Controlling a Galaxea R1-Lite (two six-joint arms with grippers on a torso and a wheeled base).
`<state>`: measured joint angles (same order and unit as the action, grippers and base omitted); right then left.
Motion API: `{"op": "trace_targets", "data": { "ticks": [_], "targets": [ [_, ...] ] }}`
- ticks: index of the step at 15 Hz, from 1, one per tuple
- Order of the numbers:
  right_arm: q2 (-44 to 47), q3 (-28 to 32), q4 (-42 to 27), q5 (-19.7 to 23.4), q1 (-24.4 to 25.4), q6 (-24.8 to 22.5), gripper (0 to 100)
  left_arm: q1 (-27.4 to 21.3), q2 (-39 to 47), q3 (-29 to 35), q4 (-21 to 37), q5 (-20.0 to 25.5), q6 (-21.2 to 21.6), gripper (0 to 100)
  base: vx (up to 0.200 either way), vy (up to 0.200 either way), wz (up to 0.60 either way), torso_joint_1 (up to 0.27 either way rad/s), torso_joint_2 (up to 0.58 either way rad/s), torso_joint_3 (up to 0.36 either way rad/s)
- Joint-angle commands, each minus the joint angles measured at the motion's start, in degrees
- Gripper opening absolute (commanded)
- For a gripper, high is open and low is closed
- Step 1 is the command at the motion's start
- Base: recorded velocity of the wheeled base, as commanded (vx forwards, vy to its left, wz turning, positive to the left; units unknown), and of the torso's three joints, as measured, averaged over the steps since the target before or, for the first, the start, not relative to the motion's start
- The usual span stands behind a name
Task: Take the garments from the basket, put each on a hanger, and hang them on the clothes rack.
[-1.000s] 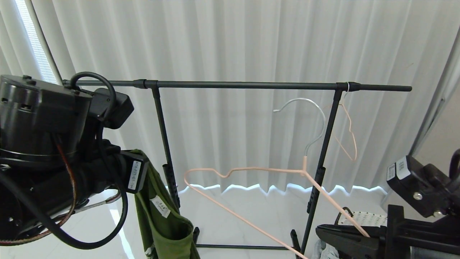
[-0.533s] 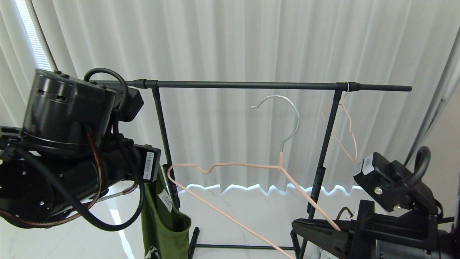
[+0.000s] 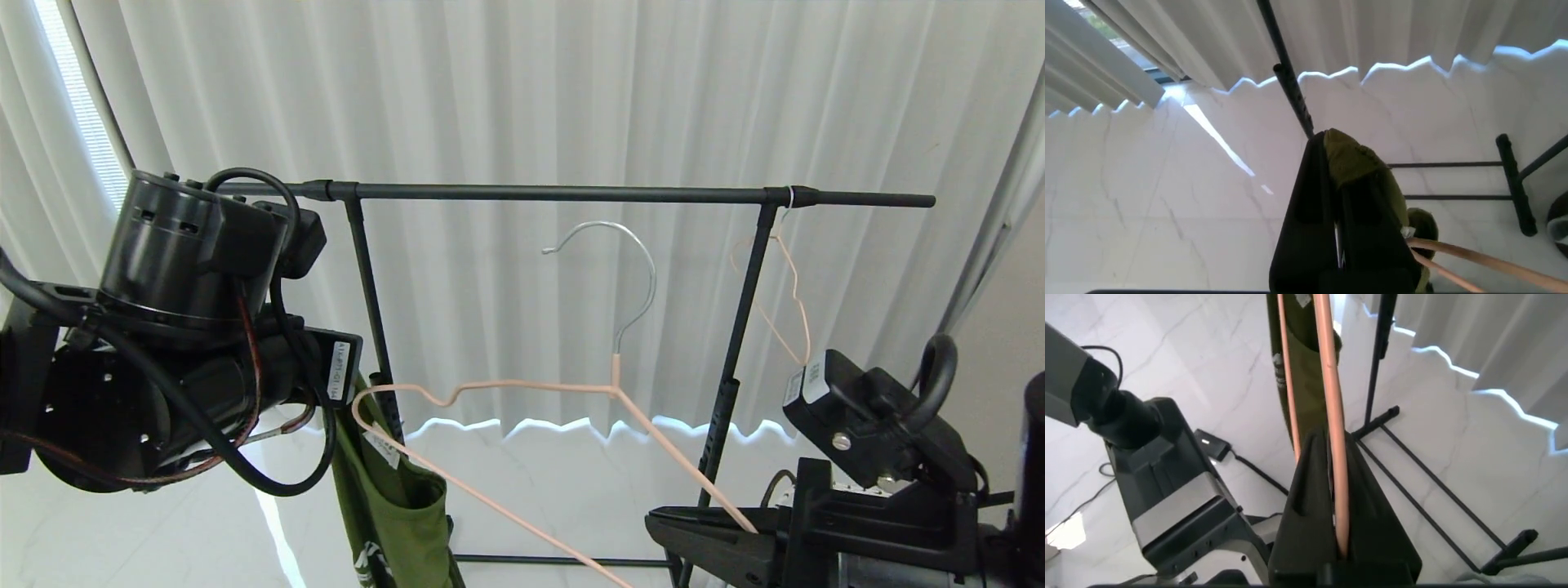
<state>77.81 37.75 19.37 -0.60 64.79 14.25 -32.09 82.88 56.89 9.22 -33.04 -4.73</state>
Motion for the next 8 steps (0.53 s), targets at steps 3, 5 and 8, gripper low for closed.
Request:
{"op": "trace_targets", "data": {
  "ticks": [3,5,8],
  "targets": [
    [5.0,1.5,2.9,-0.5,-0.5,0.0,0,-0.3,-0.4,0.2,0.0,0.0,0.0,0,0.0,0.0,0.0,0.0,0.0,0.0],
    [8.1,1.6,7.2,-0.5,-1.4,-0.1,0,-0.3,-1.0,0.2,0.0,0.0,0.0,0,0.0,0.0,0.0,0.0,0.0,0.0],
    [10.4,2.7,9.7,-0.5,-1.9,-0.1,0,-0.3,-1.3,0.2,0.0,0.0,0.0,0,0.0,0.0,0.0,0.0,0.0,0.0]
  ]
}}
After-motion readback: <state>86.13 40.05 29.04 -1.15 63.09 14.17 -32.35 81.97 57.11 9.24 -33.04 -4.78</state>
